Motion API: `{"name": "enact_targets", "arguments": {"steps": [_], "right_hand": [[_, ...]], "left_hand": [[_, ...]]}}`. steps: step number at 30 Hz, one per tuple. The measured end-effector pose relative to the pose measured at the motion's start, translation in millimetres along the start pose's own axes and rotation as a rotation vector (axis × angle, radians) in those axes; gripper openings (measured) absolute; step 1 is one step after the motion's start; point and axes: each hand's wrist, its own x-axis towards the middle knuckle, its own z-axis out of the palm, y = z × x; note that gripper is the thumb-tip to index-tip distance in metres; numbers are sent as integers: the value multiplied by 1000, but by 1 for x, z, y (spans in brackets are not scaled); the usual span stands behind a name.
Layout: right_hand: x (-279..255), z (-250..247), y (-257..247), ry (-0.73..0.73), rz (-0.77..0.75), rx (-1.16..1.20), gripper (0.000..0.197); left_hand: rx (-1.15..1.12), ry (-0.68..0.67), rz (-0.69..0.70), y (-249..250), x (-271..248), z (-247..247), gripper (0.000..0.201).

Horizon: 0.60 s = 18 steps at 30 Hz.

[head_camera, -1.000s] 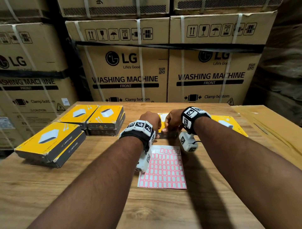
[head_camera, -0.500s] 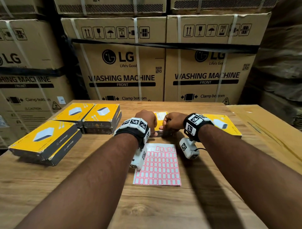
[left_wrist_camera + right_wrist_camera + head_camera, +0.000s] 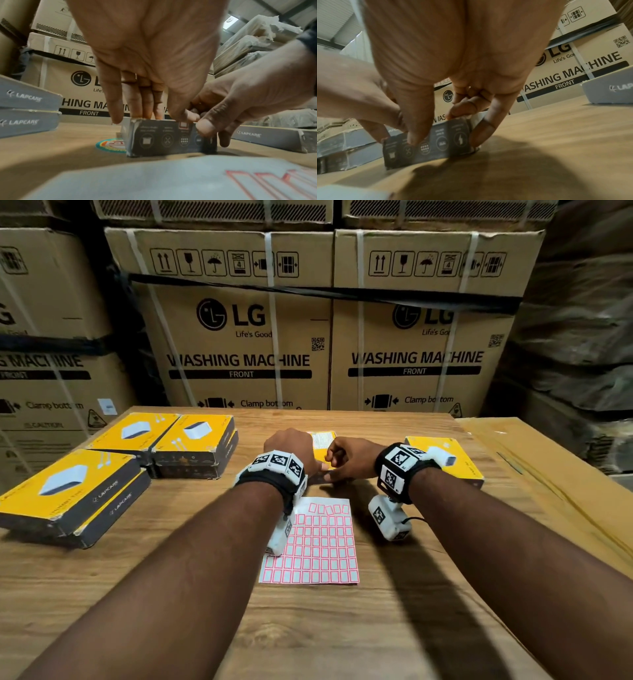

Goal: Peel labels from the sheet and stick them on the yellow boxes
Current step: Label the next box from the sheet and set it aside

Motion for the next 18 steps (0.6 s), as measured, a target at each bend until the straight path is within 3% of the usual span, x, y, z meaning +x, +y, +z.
{"name": "enact_targets", "arguments": {"steps": [3, 8, 12, 18], "right_hand": [[-3, 2, -3, 31, 9, -77, 43], [-4, 5, -10, 67, 12, -209, 48], [-1, 9, -15, 82, 4, -347, 50], [-1, 8, -17, 74, -13, -405, 51]], "left_hand": [[-49, -23, -18, -6, 6, 1, 40], [-115, -52, -5, -12, 10, -3, 3], [-101, -43, 22, -16, 7, -2, 3], [-73, -74, 28, -12, 3, -5, 44]]}}
